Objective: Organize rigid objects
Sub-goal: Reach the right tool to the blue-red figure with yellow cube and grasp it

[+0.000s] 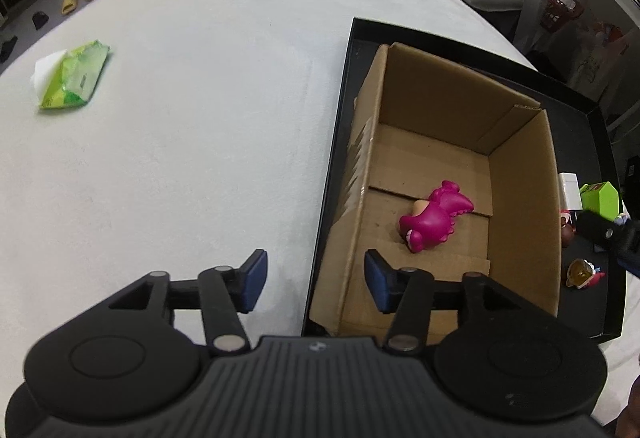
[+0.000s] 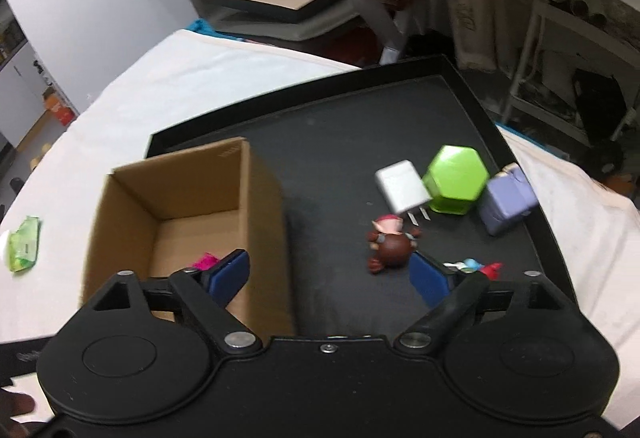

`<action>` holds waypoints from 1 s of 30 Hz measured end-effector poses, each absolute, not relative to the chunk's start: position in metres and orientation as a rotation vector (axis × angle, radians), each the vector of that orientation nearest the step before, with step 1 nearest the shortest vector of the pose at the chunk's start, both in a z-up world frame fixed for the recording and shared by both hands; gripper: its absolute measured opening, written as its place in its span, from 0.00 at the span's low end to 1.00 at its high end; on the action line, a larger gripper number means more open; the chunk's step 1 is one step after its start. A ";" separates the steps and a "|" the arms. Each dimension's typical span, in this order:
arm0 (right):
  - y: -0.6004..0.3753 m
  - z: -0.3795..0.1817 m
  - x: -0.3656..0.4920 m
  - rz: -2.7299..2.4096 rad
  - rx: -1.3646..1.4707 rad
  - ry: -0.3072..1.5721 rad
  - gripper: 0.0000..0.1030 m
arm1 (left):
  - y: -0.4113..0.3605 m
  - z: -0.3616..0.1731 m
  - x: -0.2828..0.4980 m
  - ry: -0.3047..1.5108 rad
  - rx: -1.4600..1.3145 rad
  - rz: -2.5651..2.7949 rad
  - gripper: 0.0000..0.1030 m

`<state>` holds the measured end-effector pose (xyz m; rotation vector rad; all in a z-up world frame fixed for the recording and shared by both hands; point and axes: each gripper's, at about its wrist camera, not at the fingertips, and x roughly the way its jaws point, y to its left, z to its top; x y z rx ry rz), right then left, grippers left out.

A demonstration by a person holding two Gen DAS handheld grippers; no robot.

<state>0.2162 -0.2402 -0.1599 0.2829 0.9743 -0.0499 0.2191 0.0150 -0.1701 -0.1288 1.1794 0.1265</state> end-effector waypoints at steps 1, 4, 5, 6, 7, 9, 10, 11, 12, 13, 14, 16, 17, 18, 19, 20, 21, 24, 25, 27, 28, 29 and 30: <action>-0.245 -0.162 0.215 -0.057 0.282 0.974 0.90 | 0.013 -0.168 0.219 1.175 -0.121 0.133 0.58; -0.254 -0.170 0.214 -0.096 0.248 0.986 0.95 | 0.007 -0.165 0.221 1.166 -0.120 0.147 0.69; -0.257 -0.172 0.215 -0.101 0.244 0.993 0.95 | 0.005 -0.163 0.222 1.164 -0.116 0.149 0.69; -0.261 -0.176 0.216 -0.109 0.247 1.002 0.95 | 0.003 -0.163 0.223 1.162 -0.109 0.152 0.71; -0.266 -0.179 0.216 -0.116 0.255 1.010 0.95 | 0.000 -0.163 0.224 1.162 -0.098 0.157 0.71; -0.274 -0.185 0.217 -0.128 0.276 1.023 0.95 | -0.004 -0.163 0.225 1.162 -0.083 0.169 0.71; -0.278 -0.189 0.218 -0.134 0.283 1.030 0.95 | -0.007 -0.163 0.225 1.165 -0.077 0.175 0.72; -0.281 -0.192 0.218 -0.139 0.286 1.036 0.95 | -0.009 -0.163 0.226 1.169 -0.073 0.179 0.72; -0.284 -0.195 0.219 -0.146 0.289 1.044 0.95 | -0.011 -0.163 0.227 1.171 -0.068 0.182 0.72; -0.287 -0.197 0.220 -0.151 0.291 1.048 0.95 | -0.013 -0.163 0.227 1.170 -0.064 0.185 0.72; -0.290 -0.200 0.221 -0.156 0.293 1.053 0.95 | -0.016 -0.163 0.228 1.170 -0.059 0.190 0.72; -0.296 -0.206 0.222 -0.168 0.297 1.065 0.95 | -0.021 -0.164 0.229 1.171 -0.049 0.196 0.72; -0.299 -0.210 0.224 -0.171 0.302 1.078 0.95 | -0.023 -0.164 0.229 1.171 -0.042 0.198 0.72; -0.302 -0.213 0.224 -0.170 0.309 1.089 0.95 | -0.026 -0.164 0.230 1.172 -0.035 0.201 0.72; -0.305 -0.215 0.224 -0.166 0.318 1.095 0.95 | -0.029 -0.165 0.230 1.172 -0.028 0.206 0.72; -0.306 -0.217 0.225 -0.163 0.322 1.099 0.95 | -0.032 -0.165 0.230 1.170 -0.022 0.209 0.72; -0.307 -0.219 0.225 -0.160 0.323 1.102 0.95 | -0.035 -0.166 0.231 1.169 -0.012 0.209 0.72; -0.310 -0.223 0.228 -0.153 0.305 1.108 0.95 | -0.041 -0.169 0.231 1.173 0.013 0.219 0.72; -0.311 -0.226 0.229 -0.156 0.296 1.109 0.95 | -0.042 -0.169 0.231 1.175 0.015 0.224 0.72; -0.314 -0.231 0.233 -0.171 0.279 1.121 0.95 | -0.045 -0.171 0.232 1.180 0.019 0.231 0.72; -0.316 -0.235 0.236 -0.182 0.273 1.136 0.95 | -0.046 -0.171 0.232 1.182 0.023 0.234 0.72; -0.318 -0.238 0.238 -0.183 0.272 1.146 0.95 | -0.047 -0.171 0.232 1.184 0.027 0.238 0.72; -0.319 -0.241 0.239 -0.180 0.272 1.154 0.95 | -0.049 -0.171 0.233 1.185 0.029 0.240 0.72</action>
